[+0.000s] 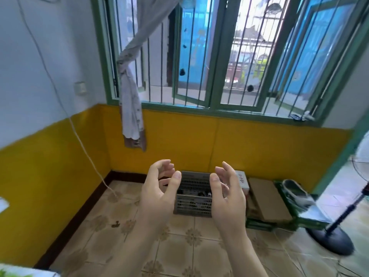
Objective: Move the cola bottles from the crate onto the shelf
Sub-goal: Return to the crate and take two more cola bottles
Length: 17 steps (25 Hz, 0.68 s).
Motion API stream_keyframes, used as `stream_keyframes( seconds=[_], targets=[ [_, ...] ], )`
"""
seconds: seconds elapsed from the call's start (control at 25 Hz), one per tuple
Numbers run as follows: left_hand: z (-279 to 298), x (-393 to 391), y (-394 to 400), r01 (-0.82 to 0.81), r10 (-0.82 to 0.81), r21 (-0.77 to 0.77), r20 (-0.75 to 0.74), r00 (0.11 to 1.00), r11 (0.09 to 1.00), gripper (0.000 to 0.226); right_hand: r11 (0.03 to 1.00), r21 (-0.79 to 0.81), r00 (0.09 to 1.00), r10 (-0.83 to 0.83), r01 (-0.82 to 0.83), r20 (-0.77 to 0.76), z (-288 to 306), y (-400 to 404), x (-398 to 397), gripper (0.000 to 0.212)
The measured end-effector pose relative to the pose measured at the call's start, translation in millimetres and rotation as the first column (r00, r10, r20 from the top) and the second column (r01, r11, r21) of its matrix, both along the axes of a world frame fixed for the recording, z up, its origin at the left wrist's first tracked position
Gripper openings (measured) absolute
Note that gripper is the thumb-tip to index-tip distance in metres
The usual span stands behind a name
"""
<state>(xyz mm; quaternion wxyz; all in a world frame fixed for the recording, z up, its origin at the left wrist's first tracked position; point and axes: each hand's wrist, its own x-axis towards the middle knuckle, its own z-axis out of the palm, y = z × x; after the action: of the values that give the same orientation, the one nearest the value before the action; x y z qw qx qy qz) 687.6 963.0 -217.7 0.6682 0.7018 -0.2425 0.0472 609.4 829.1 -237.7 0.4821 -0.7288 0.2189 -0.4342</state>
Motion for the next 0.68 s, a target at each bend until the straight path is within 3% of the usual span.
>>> stream_keyframes(
  seconds=[0.32,0.56,0.68],
  targets=[
    [-14,11,-65,0.088,-0.088,-0.013,-0.012,0.996,0.996,0.042,0.997,0.053,0.997,-0.060,0.062,-0.044,-12,-55,-6,0.056],
    [-37,62,-100,0.110,-0.109,0.041,-0.036,0.993,0.993,0.046,0.994,0.058,0.993,-0.084,0.089,-0.083,-29,-88,39,0.061],
    [-41,104,-121,0.137,-0.135,0.036,-0.047,0.990,0.990,0.046,0.993,0.074,0.991,-0.089,0.096,-0.104,-29,-109,76,0.050]
  ],
)
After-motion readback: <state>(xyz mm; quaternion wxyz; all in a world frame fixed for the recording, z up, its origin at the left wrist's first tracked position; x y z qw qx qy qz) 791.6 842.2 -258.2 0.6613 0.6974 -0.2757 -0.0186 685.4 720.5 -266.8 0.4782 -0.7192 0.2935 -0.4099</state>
